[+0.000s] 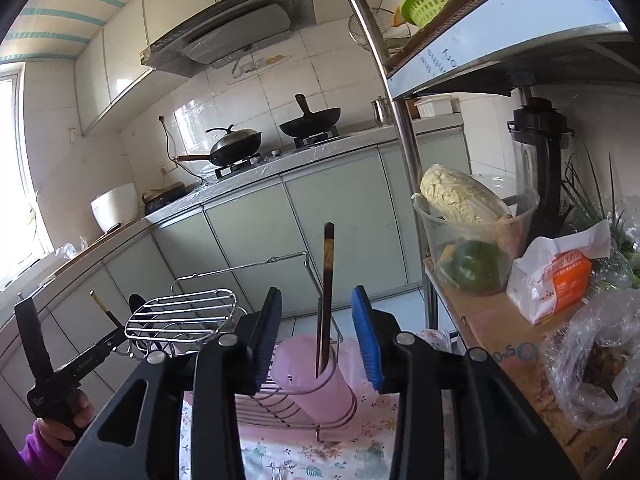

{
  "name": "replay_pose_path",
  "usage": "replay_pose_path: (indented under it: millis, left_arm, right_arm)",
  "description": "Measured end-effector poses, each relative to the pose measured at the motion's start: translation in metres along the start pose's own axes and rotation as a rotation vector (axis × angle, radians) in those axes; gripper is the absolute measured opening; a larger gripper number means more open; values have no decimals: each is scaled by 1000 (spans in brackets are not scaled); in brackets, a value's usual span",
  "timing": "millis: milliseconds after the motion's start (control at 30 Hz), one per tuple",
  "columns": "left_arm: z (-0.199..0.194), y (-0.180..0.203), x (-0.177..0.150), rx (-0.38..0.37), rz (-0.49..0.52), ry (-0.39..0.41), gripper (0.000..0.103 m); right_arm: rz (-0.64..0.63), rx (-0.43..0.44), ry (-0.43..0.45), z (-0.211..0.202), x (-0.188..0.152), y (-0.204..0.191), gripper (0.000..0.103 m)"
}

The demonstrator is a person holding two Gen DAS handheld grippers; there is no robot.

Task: Organize utensils
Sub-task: 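Lower the dark chopsticks into the pink cup and open both tools, then grasp the light wooden chopstick with the left tool while the right tool grasps the clear plastic fork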

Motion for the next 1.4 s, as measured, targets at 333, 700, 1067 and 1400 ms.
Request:
replay_pose_path:
  millis: [333, 700, 1067, 1400]
  left_arm:
    - [-21, -5, 0, -7, -38, 13, 33]
    - [-48, -22, -27, -35, -110, -21, 33]
    - [-25, -21, -87, -93, -100, -260, 33]
    - [52, 13, -127, -145, -60, -627, 25]
  right_arm:
    - [54, 39, -65, -15, -39, 2, 38]
    - [20, 87, -241, 4, -98, -25, 38]
    - [69, 103, -425, 26, -147, -25, 31]
    - [132, 138, -536, 47, -169, -13, 28]
Point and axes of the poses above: each gripper's, at about its wrist camera, not at the fingertips, and z roughly the way its jaws point, y to its right, x to its top, the point moved 1 cm from there along z, roughly the way its jaws point, and after that the axes turned 6 degrees about -y, right-handed, at the moved point
